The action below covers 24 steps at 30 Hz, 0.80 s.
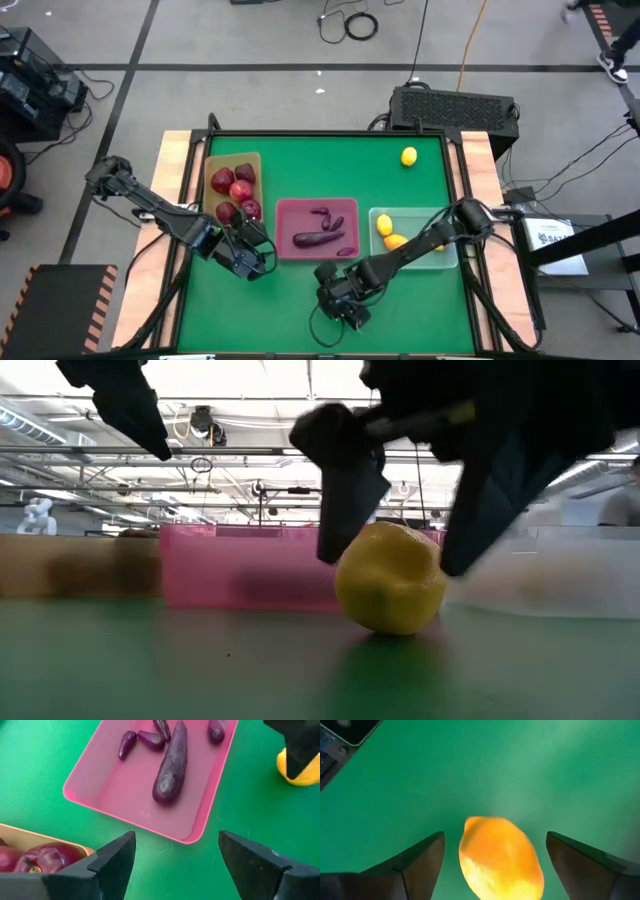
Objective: Sort produce into baskets
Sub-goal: Put the yellow lemon into the transparent bin
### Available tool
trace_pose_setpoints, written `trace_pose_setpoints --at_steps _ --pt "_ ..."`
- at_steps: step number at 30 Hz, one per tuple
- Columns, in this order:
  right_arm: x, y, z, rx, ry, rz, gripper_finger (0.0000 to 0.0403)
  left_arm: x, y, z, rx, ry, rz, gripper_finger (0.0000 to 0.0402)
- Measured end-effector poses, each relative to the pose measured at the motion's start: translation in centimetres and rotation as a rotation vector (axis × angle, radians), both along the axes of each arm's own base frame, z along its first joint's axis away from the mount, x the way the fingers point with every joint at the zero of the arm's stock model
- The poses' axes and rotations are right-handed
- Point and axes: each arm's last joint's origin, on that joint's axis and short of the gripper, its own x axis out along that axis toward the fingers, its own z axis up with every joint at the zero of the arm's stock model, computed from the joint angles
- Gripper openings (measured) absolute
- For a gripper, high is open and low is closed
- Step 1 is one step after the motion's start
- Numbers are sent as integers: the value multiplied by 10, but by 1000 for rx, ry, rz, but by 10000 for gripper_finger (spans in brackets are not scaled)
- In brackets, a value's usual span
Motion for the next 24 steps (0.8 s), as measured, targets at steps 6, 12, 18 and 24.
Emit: trace_pose_setpoints --at_steps 6,12,18,24 --pt "1 0 -17 -23 44 -8 337 0 0 0 15 6 -21 292" --pt "0 0 -19 -22 66 -32 308 0 0 0 23 5 -23 292" --pt "-1 0 -17 6 83 -103 235 1 1 0 38 -4 -13 292" --pt "-2 -1 0 9 185 -222 184 3 0 1 24 -29 -7 292"
